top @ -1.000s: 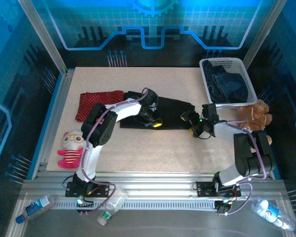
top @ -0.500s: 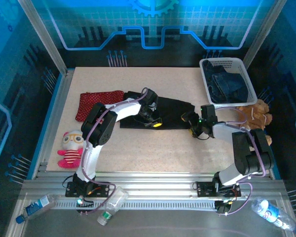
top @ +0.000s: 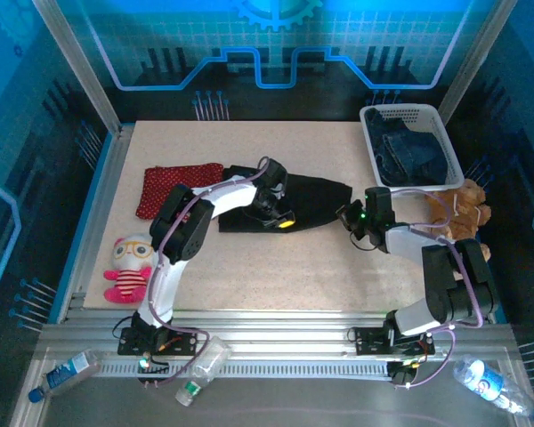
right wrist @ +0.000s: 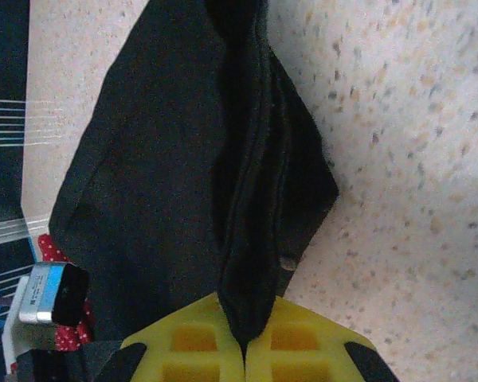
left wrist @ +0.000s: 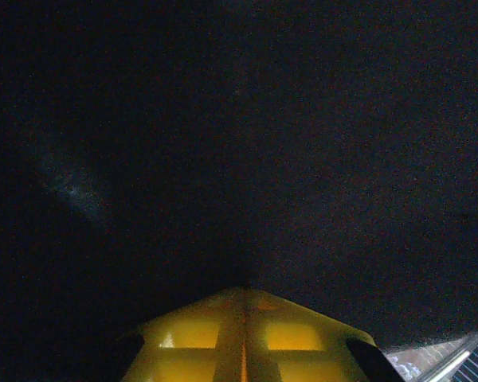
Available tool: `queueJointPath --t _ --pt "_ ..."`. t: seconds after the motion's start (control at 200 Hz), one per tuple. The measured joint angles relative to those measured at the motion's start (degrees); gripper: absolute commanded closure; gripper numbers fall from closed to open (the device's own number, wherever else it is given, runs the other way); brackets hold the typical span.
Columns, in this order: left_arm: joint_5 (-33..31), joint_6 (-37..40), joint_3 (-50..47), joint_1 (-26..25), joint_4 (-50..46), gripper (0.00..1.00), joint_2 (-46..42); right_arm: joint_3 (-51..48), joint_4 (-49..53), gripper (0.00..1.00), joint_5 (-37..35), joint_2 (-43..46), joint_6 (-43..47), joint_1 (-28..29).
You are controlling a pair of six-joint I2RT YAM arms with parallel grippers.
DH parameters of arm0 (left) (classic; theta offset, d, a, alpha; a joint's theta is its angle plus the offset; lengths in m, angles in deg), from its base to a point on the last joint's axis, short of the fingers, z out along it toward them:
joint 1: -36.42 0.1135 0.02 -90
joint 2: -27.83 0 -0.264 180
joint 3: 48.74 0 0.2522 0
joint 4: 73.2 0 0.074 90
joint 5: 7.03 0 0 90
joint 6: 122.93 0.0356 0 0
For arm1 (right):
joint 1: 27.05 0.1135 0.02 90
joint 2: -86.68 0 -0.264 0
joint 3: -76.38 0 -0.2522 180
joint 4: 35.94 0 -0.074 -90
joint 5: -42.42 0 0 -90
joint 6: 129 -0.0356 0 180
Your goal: Fold and stack the skirts
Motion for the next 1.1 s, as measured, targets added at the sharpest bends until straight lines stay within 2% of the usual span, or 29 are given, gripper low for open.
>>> queueJointPath --t 0.05,0.105,0.2,0.295,0.375,0.465,0.56,0.62,0.71,0.84,1.1 --pt "0.0 0.2 2.4 -0.5 -0.7 0.91 1.2 0.0 0.3 1.0 -0.6 0.1 1.6 -0.7" --pt "0.0 0.7 4.0 -1.1 -0.8 0.86 1.7 0.1 1.3 1.0 -1.2 0.4 3.7 -1.3" --pt "0.0 1.7 4.6 -1.6 -1.2 0.64 0.3 2.2 5.6 1.0 -2.5 1.3 9.6 -1.6" --pt "-1.2 3.0 2.1 -0.7 -1.4 0.6 -4.4 6.1 9.4 1.0 -3.3 2.1 16.7 -1.6" --pt "-3.2 4.0 -1.9 2.4 -1.7 0.61 -10.2 9.7 12.0 1.0 -4.1 2.5 23.3 -1.1" --pt "-5.5 4.7 -6.8 8.9 -1.5 0.63 -15.4 13.6 15.1 1.0 -5.0 2.6 29.9 0.5" --pt "-8.7 5.6 -11.7 15.8 -1.5 0.65 -16.7 18.3 18.2 1.0 -5.8 1.7 37.0 2.9" --pt "-10.2 5.9 -14.2 18.3 -1.8 0.66 -16.0 21.6 19.9 1.0 -6.2 0.3 41.7 4.7" --pt "-10.4 6.1 -16.1 18.3 -1.8 0.71 -14.1 26.9 22.7 1.0 -7.1 -2.4 48.3 7.8" --pt "-9.5 6.1 -16.3 16.8 -1.2 0.8 -12.3 36.3 27.5 1.0 -8.0 -9.0 59.1 15.1" --pt "-8.5 6.2 -16.3 16.7 -0.3 0.92 -12.2 56.5 37.2 1.0 -8.6 -28.2 75.8 30.1"
